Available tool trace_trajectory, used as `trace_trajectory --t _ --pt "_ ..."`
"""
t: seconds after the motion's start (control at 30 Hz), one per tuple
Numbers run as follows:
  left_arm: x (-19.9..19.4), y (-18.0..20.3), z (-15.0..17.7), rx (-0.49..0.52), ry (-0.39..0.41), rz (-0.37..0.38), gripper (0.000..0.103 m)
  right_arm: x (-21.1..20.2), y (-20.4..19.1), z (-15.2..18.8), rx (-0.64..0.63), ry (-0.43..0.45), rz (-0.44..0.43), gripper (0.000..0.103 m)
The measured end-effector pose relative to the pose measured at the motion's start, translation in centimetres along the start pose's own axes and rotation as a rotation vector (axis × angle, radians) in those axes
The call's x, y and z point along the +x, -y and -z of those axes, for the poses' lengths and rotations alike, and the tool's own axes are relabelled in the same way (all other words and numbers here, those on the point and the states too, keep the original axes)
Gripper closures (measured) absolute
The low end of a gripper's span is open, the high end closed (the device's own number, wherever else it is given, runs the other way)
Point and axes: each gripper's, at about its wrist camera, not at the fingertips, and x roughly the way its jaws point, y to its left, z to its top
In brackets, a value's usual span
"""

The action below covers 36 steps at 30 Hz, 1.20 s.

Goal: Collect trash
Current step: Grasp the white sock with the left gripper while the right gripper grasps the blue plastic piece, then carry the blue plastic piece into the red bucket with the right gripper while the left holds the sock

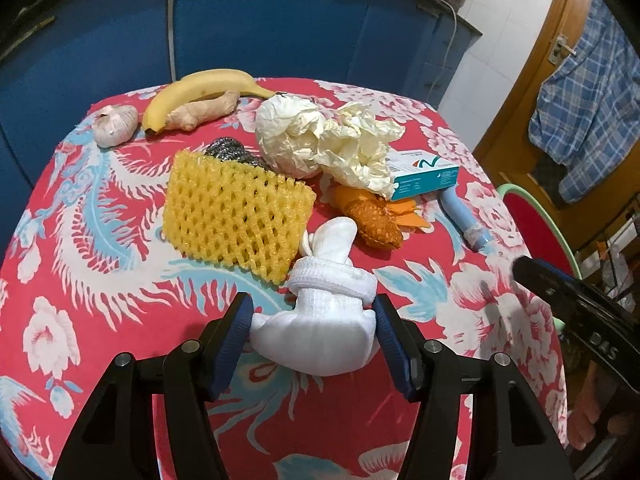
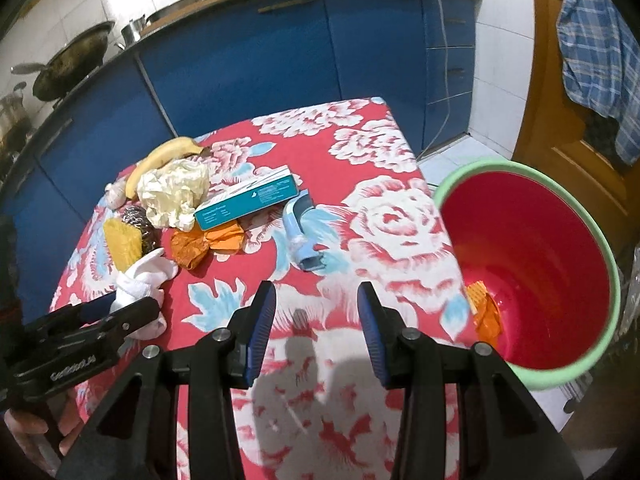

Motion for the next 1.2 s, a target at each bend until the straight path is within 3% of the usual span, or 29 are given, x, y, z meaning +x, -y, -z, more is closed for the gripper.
trace_trajectory --t 0.2,0.37,0.6,0.67,0.73,1.2 --pt "0.1 -0.2 0.0 0.0 -0.002 0.018 0.043 2.2 -0.9 -1.1 -0.044 -0.024 0.005 0.059" --pt "0.3 0.0 0.0 0.011 -0.006 0.034 0.053 3.8 -1.4 -2.0 -0.071 -0.034 0.008 0.059" --pt "0.3 0.0 0.0 0.015 -0.005 0.049 0.059 5.2 -1.7 -2.4 -0.081 -0.056 0.004 0.059" --pt "0.2 0.1 0.0 0.023 -0.003 0.058 0.066 5.2 -1.7 -2.4 -0.082 -0.049 0.004 0.072" --pt "0.0 0.4 0.1 0.039 0.002 0.054 0.069 5.2 -1.7 -2.4 -0.083 -0.051 0.001 0.078" --pt "-1.7 1.3 0.7 0.054 0.01 0.091 0.073 2.0 -0.9 -0.1 -0.049 -0.026 -0.062 0.079"
